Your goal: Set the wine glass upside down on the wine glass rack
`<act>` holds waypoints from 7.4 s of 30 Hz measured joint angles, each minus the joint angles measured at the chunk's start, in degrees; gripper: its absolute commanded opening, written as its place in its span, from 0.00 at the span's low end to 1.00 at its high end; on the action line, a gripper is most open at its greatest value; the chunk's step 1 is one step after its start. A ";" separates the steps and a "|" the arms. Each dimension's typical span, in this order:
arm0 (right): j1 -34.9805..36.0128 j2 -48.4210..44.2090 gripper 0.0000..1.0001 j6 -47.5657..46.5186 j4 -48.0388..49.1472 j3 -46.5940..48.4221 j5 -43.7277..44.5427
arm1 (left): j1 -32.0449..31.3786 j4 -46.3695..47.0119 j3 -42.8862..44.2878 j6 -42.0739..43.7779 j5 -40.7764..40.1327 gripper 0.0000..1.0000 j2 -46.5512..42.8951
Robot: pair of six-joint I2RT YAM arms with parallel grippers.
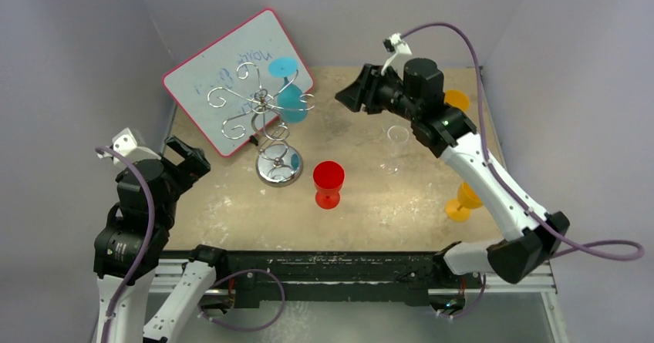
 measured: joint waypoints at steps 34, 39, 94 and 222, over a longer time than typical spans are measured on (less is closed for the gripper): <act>25.90 -6.60 0.51 -22.95 -1.97 -23.96 13.66 | 0.00 -0.79 2.08 2.58 10.58 1.00 0.87; 25.92 -4.35 0.49 -22.14 -1.05 -25.73 13.07 | 0.00 0.94 1.57 2.58 11.08 1.00 -1.44; 20.57 -12.41 0.00 -24.37 -12.52 -17.94 -8.11 | 0.00 29.44 -17.05 18.01 55.21 0.91 -4.74; 1.99 -20.55 0.86 16.02 26.80 -22.36 -35.19 | -17.64 14.47 -10.99 71.67 77.50 0.00 0.20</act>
